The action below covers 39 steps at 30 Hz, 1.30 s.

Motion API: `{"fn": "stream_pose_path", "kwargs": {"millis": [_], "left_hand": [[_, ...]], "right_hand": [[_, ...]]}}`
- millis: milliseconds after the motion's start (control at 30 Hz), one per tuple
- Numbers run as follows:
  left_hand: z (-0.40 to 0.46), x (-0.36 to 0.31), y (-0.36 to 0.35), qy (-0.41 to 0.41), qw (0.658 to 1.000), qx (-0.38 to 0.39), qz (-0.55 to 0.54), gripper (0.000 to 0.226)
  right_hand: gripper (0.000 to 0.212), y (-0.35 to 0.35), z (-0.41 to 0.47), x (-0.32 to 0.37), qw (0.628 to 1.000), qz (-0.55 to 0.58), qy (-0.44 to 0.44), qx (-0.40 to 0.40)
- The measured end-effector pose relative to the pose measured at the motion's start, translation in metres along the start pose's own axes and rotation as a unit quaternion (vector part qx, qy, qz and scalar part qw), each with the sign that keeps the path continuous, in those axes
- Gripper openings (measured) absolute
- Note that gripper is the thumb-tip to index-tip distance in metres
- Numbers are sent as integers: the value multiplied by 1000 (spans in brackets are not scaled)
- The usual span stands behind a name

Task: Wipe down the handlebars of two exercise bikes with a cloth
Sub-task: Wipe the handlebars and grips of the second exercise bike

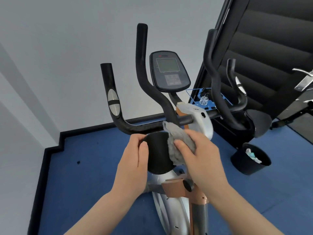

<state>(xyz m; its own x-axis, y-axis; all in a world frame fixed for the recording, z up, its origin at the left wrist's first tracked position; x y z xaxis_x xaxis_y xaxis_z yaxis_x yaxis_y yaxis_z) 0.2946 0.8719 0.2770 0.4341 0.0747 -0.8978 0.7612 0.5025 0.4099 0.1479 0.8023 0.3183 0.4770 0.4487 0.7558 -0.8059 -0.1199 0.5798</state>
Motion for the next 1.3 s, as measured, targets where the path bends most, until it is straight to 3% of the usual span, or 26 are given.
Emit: {"fn": "stream_pose_path", "kwargs": {"millis": [133,267,400,567,667,733,833,933,1067,1200,1300], "left_hand": [[-2,0,-5,-2,999,-18,-48,24],[0,1,-1,1,997,-2,-75,23],[-2,3,1,9,992,1,-122,29],[-10,8,-2,20,983,-51,-174,32],[-10,11,-2,39,978,-64,-193,35],[-9,9,-1,38,983,-76,-163,37],[-6,2,2,30,989,-90,-114,30],[-1,-6,6,21,991,-108,-72,19],[14,-23,8,-20,994,-100,38,24],[32,-35,6,-76,980,-63,175,30],[31,-31,4,-78,973,-60,208,34]], "right_hand": [[22,-12,-10,0,998,-53,25,-22],[18,12,-27,-5,999,-36,10,18],[37,23,3,24,994,-52,84,-55],[26,-43,3,48,978,-164,124,44],[28,-52,-26,38,993,-69,93,21],[29,-44,-40,29,994,-25,93,46],[24,-18,-50,17,983,-96,133,85],[23,25,-35,16,988,-56,143,10],[20,50,18,12,984,-13,129,-119],[22,4,52,-12,998,8,40,-37],[28,-10,41,-33,993,114,36,3]]}}
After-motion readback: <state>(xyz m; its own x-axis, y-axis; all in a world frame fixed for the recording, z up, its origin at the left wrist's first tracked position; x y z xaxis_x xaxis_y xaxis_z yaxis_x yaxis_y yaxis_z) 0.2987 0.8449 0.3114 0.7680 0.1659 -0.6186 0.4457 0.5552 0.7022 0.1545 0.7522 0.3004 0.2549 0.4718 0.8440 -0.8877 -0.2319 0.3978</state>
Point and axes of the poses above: each hand's wrist, its own z-axis towards the middle knuckle, its own y-axis out of the back of the hand, x = y × z, the point moved 2 cm from there along z, towards the middle knuckle, and after that the axes turned 8 degrees about z, right-handed, at the moved point
